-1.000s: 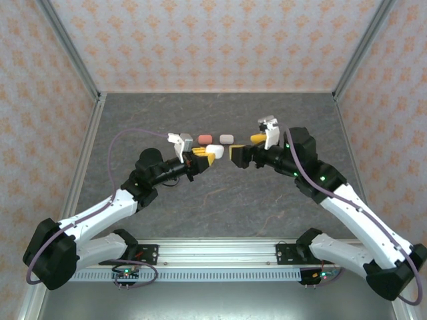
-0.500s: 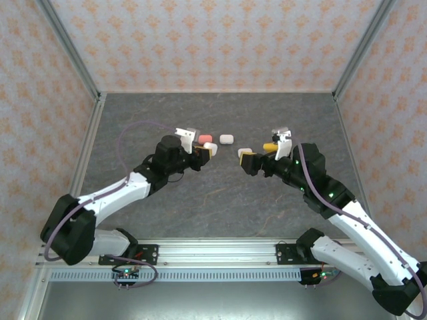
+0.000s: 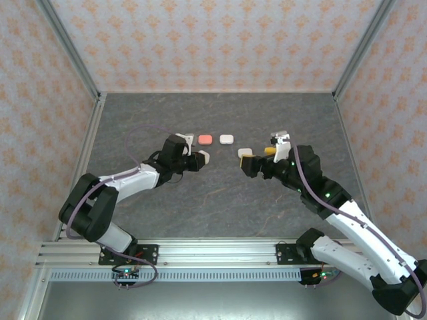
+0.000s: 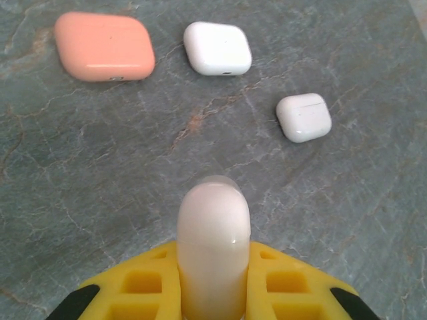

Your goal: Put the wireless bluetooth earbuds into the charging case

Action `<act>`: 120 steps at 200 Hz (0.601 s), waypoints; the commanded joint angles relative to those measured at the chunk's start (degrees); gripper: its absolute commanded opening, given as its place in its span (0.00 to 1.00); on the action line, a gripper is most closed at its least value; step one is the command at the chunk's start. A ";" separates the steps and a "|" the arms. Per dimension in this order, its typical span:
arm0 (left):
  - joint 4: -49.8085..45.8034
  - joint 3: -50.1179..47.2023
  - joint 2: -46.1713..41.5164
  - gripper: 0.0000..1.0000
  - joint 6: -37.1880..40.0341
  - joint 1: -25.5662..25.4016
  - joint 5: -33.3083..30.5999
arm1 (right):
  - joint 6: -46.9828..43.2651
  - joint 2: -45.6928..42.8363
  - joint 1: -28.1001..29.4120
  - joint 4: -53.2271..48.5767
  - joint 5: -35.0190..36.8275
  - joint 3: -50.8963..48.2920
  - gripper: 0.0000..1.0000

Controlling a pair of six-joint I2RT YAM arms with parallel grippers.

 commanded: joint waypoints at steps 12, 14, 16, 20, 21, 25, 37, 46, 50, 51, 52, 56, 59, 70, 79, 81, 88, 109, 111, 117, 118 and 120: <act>1.54 3.28 3.46 0.00 -1.67 0.72 0.37 | -1.18 1.27 0.20 0.28 1.45 -0.42 0.99; 1.60 3.42 3.72 0.00 -1.68 0.75 0.48 | -1.19 1.35 0.25 0.28 1.49 -0.42 0.99; 1.63 3.55 3.94 0.00 -1.75 0.73 0.57 | -1.24 1.43 0.20 0.28 1.51 -0.46 0.99; 1.73 3.79 4.46 0.00 -1.77 0.83 0.70 | -1.28 1.54 0.23 0.28 1.54 -0.50 0.99; 1.76 3.86 4.56 0.00 -1.77 0.87 0.80 | -1.28 1.55 0.20 0.20 1.49 -0.50 0.99; 1.87 4.08 5.00 0.00 -1.89 0.90 0.94 | -1.39 1.62 0.20 0.12 1.59 -0.50 0.99; 2.40 4.67 6.07 0.00 -1.91 0.99 1.41 | -1.52 1.73 0.25 0.04 1.80 -0.52 0.99; 2.58 5.07 6.61 0.00 -1.81 1.15 1.42 | -1.56 1.72 0.18 0.03 1.94 -0.67 0.99; 2.58 5.20 6.87 0.00 -1.83 1.21 1.38 | -1.61 1.74 0.25 -0.05 2.04 -0.75 0.99; 2.58 5.23 6.91 0.00 -1.84 1.19 1.36 | -1.62 1.73 0.21 -0.06 2.06 -0.76 0.99; 2.58 5.29 6.92 0.00 -1.81 1.18 1.35 | -1.63 1.73 0.20 -0.06 2.02 -0.76 0.99; 2.58 5.42 7.21 0.00 -1.85 1.25 1.36 | -1.66 1.72 0.18 -0.14 2.06 -0.81 0.99; 2.58 5.51 7.28 0.00 -1.83 1.32 1.34 | -1.70 1.77 0.18 -0.12 2.13 -0.85 0.99; 2.58 5.99 7.92 0.00 -1.83 1.44 1.33 | -1.73 1.71 0.18 -0.29 2.24 -0.93 0.99; 2.56 6.17 8.39 0.00 -1.85 1.53 1.56 | -1.73 1.72 0.18 -0.33 2.28 -1.09 0.99; 2.58 6.21 8.47 0.00 -1.85 1.52 1.59 | -1.70 1.68 0.25 -0.33 2.32 -1.11 0.99; 2.58 6.34 8.76 0.01 -1.82 1.56 1.79 | -1.77 1.70 0.18 -0.44 2.34 -1.16 0.99; 2.51 6.96 10.21 0.04 -1.68 1.65 2.74 | -1.68 1.64 0.18 -0.52 2.33 -1.35 0.99; 2.50 7.00 10.37 0.04 -1.68 1.68 2.78 | -1.64 1.63 0.18 -0.58 2.31 -1.37 0.99; 2.45 7.12 10.80 0.04 -1.76 1.62 2.94 | -1.66 1.63 0.18 -0.52 2.21 -1.37 0.99; 2.47 7.15 10.89 0.04 -1.76 1.61 2.93 | -1.60 1.63 0.18 -0.56 2.18 -1.38 0.99; 2.53 7.18 10.96 0.04 -1.77 1.61 2.92 | -1.63 1.63 0.18 -0.52 2.21 -1.38 0.99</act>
